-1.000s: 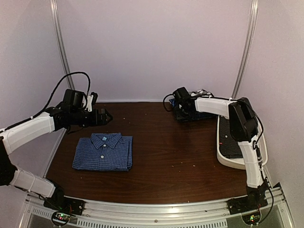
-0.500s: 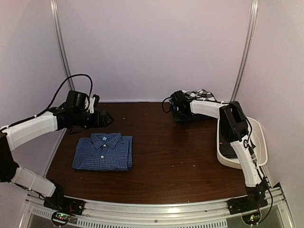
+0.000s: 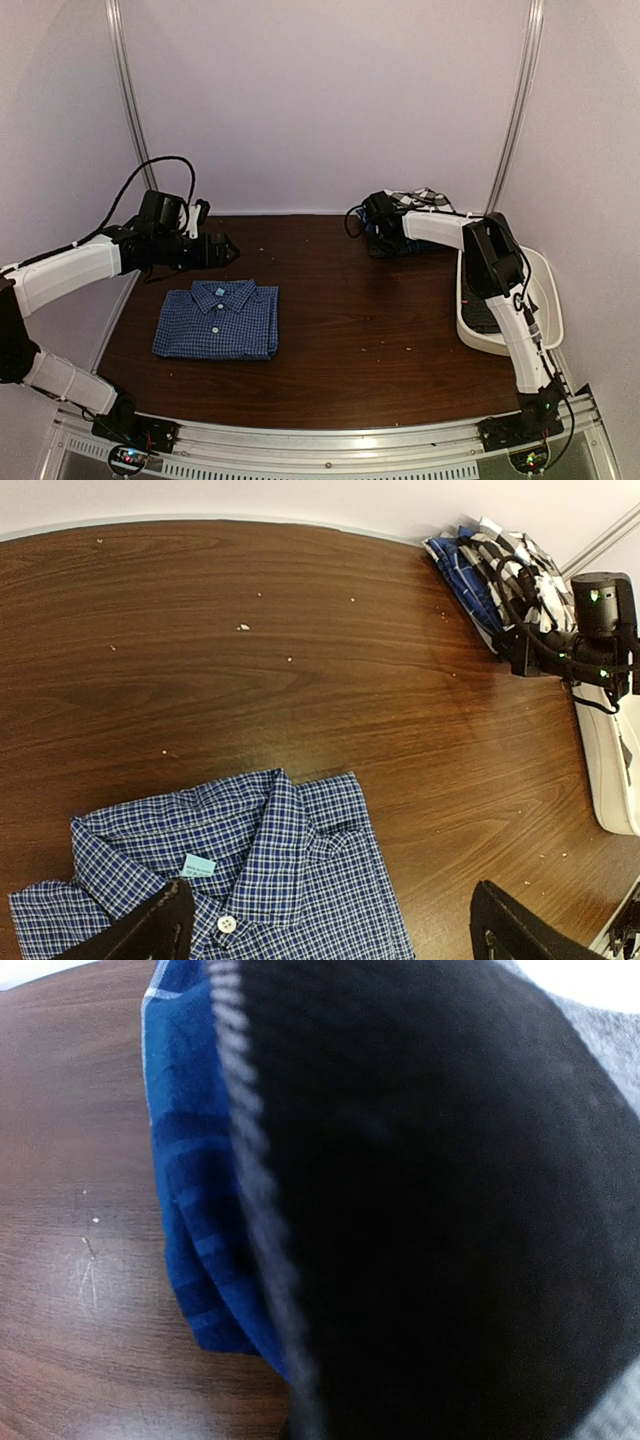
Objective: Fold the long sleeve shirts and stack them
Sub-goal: Move the square-folded shirt to the center of the board, then pick up the square-folded shirt from the center of the board, then place the square-folded shirt on the square-folded shirt.
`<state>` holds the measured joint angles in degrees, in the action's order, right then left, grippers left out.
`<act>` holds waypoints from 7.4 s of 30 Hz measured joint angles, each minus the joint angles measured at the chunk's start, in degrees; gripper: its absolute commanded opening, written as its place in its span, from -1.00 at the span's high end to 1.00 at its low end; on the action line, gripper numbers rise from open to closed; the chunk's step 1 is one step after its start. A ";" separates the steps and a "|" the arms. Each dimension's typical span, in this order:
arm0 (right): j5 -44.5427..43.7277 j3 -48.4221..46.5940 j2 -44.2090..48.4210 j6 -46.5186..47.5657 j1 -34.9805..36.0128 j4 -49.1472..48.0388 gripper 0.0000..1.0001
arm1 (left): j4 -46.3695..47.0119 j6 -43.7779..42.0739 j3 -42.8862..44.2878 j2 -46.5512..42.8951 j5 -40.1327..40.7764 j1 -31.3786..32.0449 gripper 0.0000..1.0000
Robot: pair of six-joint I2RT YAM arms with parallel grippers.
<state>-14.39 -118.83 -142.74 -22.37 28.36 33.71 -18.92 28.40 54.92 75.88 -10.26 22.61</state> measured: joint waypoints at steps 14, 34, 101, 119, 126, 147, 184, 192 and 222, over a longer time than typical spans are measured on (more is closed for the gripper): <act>9.22 10.12 7.34 -3.87 5.07 -3.19 1.00 | -2.19 3.87 -0.66 0.20 2.78 0.00 -0.96; 23.12 11.47 7.74 -16.37 18.80 -13.44 0.61 | -6.29 11.39 -6.97 -2.64 10.51 -6.23 -0.95; 30.64 -1.09 0.81 -2.54 19.32 -5.81 1.00 | -4.96 16.15 -20.79 -3.28 4.79 -16.22 -0.75; 30.67 -3.08 -0.59 -1.38 19.17 -4.74 1.00 | 4.39 14.49 -22.80 2.12 -4.70 -15.52 -0.01; 30.71 -3.10 -0.59 -1.40 19.17 -4.74 1.00 | 7.67 14.93 -22.18 5.75 -4.96 -13.68 0.47; 32.22 -3.82 0.83 -1.81 20.13 -4.46 1.00 | -1.31 19.10 -14.75 -3.69 -3.19 -11.26 1.00; 29.11 14.23 30.95 3.58 -0.48 -0.39 1.00 | -7.82 18.23 46.05 34.71 -5.57 9.03 1.00; 28.65 16.09 30.95 5.09 -5.38 -0.96 1.00 | -7.23 19.61 55.49 45.75 -8.07 10.27 1.00; 23.21 21.86 23.63 4.52 -7.65 -4.39 -0.24 | -4.66 19.71 46.95 51.52 -4.35 9.68 0.80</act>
<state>8.82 -96.97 -119.11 -17.85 20.71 29.32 -23.57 48.12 101.86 127.39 -14.61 32.29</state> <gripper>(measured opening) 0.602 0.058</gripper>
